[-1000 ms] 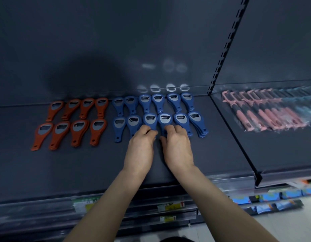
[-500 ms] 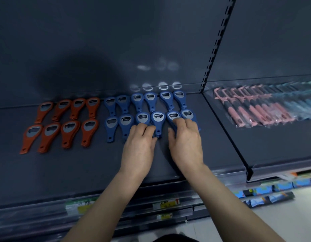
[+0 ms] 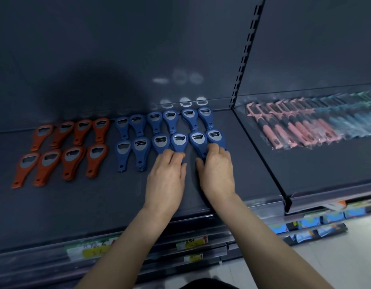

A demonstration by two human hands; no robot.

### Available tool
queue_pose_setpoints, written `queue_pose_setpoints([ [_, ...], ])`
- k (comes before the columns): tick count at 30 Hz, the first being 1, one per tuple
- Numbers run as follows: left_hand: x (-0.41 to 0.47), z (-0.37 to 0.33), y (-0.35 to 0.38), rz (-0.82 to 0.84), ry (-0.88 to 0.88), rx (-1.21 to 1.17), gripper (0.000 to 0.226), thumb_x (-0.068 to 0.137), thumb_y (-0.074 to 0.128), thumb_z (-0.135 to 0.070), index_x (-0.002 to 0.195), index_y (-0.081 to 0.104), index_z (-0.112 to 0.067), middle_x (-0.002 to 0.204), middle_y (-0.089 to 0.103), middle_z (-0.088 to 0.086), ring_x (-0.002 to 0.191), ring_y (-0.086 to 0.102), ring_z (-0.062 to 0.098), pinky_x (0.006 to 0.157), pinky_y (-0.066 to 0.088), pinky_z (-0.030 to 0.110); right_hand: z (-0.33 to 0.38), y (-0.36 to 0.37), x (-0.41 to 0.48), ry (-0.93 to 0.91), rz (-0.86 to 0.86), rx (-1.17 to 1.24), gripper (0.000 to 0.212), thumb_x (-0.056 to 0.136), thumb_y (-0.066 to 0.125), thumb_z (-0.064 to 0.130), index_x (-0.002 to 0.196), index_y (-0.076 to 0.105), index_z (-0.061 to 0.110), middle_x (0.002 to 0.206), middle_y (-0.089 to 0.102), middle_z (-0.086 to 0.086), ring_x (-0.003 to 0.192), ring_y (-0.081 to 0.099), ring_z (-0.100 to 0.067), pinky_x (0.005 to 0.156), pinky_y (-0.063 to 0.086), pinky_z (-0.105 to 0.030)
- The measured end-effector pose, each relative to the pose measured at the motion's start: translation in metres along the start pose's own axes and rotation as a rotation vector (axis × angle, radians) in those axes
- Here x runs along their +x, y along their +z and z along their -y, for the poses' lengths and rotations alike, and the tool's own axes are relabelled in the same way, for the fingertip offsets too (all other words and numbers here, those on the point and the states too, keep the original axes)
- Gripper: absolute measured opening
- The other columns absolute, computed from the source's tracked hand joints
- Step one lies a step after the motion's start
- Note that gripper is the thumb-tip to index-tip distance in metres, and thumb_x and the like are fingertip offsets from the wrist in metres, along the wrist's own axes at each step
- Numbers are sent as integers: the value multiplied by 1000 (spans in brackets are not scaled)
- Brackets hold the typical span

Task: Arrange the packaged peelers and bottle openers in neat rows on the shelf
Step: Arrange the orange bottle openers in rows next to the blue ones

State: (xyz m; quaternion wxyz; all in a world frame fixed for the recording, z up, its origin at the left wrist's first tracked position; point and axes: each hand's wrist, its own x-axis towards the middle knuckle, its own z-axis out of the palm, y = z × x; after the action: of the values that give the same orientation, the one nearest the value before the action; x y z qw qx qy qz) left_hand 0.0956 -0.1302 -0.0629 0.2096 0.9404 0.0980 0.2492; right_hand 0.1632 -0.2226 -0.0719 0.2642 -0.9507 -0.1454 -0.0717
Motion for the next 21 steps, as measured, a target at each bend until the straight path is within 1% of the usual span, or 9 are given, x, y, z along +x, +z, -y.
queue_pose_setpoints([
  [2,-1,0,0,2,-4,-2,20,81,69,-3,100,65,0,91,61,13,84,61,28,68,54,38,1,2,1,6,-5,-9,15,92,49,10,105,49,3,108,55,-15,103,45,-28,88,34,-30],
  [5,-1,0,-1,7,2,-4,20,81,68,-3,101,65,1,92,61,13,86,61,28,68,54,38,1,3,1,4,-19,-27,13,92,45,7,104,50,3,108,56,-15,103,45,-28,87,32,-29],
  [8,-2,0,-1,15,8,0,20,83,66,-4,102,65,0,94,61,13,88,60,28,69,53,37,0,3,1,-17,-17,-35,16,93,47,12,106,50,4,109,55,-14,104,45,-27,89,32,-29],
  [10,-1,-1,-1,19,11,2,20,83,66,-5,102,65,0,95,61,12,88,60,28,68,52,37,0,1,-2,-41,-26,-22,23,92,53,20,108,51,3,107,56,-14,103,46,-28,89,35,-31],
  [12,0,-2,0,18,16,-2,20,83,66,-5,102,65,0,95,61,12,87,60,28,68,52,37,-2,-3,-6,-53,-75,6,27,90,59,23,106,54,1,101,57,-16,97,48,-30,84,38,-33],
  [14,1,-5,1,14,19,-11,20,83,66,-4,102,65,-1,95,61,12,88,60,27,68,53,38,-7,-11,-6,-58,-172,20,25,87,62,19,103,58,-1,95,58,-18,92,50,-32,80,41,-37],
  [16,3,-8,3,13,22,-19,19,83,66,-4,102,65,-2,95,61,11,87,60,26,68,53,38,-18,-19,-2,-34,-239,18,26,85,64,14,104,59,-3,96,58,-20,92,51,-35,80,43,-40],
  [19,6,-17,7,23,59,-29,19,81,67,-2,99,65,-1,92,61,10,84,61,26,67,52,36,-33,-25,4,40,-156,20,34,86,64,21,111,55,-1,105,55,-19,102,47,-34,88,41,-39],
  [21,9,-21,10,39,93,-30,18,81,67,-1,99,65,-1,92,61,10,84,61,26,69,51,34,-37,-24,6,85,-96,42,37,86,64,25,112,52,2,108,55,-17,105,45,-32,89,39,-37],
])
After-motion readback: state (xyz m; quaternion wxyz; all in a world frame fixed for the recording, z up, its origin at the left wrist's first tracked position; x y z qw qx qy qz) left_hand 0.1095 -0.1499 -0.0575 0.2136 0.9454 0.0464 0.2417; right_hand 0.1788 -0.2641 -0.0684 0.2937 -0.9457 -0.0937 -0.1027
